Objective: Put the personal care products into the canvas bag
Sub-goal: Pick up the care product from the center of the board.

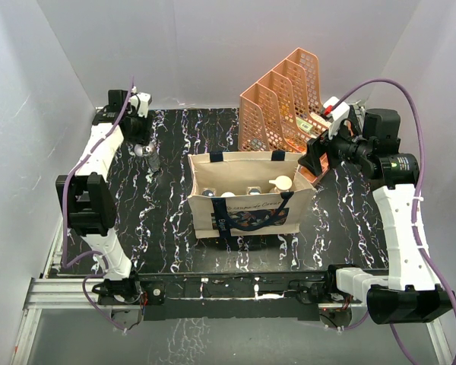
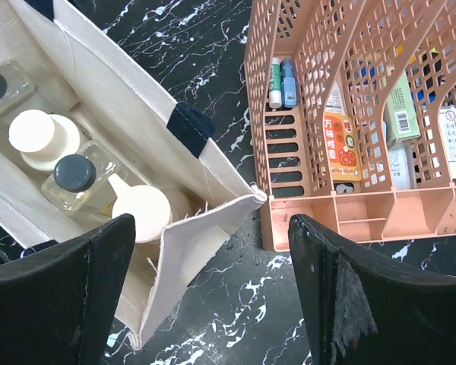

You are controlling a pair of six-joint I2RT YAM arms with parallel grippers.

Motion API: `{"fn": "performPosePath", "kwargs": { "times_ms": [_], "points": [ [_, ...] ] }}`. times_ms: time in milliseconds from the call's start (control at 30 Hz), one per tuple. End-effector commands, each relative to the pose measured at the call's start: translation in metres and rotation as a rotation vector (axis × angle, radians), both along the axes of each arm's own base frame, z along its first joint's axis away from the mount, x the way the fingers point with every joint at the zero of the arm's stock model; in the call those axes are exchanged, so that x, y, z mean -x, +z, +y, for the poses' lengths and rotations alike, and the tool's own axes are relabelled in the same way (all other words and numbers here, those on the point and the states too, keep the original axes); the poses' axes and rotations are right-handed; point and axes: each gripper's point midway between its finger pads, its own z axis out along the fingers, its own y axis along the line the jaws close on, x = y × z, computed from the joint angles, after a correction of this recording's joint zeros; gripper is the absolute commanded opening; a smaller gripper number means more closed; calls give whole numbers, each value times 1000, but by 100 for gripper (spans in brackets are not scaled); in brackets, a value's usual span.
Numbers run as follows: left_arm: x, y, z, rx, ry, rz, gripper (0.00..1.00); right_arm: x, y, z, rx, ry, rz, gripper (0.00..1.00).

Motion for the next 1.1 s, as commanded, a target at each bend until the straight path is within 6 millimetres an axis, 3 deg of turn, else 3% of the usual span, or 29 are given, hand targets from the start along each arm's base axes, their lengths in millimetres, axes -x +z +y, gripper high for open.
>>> {"fn": "performPosePath", "kwargs": {
  "times_ms": [0, 500, 833, 1067],
  "points": [
    [-1, 6, -1, 15, -8, 10, 46, 1, 12, 2, -7, 16, -48, 85],
    [1, 13, 3, -11, -6, 3, 20, 0, 9, 3, -10, 27, -40, 86],
    [4, 22, 9, -39, 11, -18, 44, 1, 8, 4, -11, 31, -36, 86],
    [7, 18, 10, -41, 13, -7, 45, 2, 8, 4, -12, 35, -36, 86]
  ]
}}
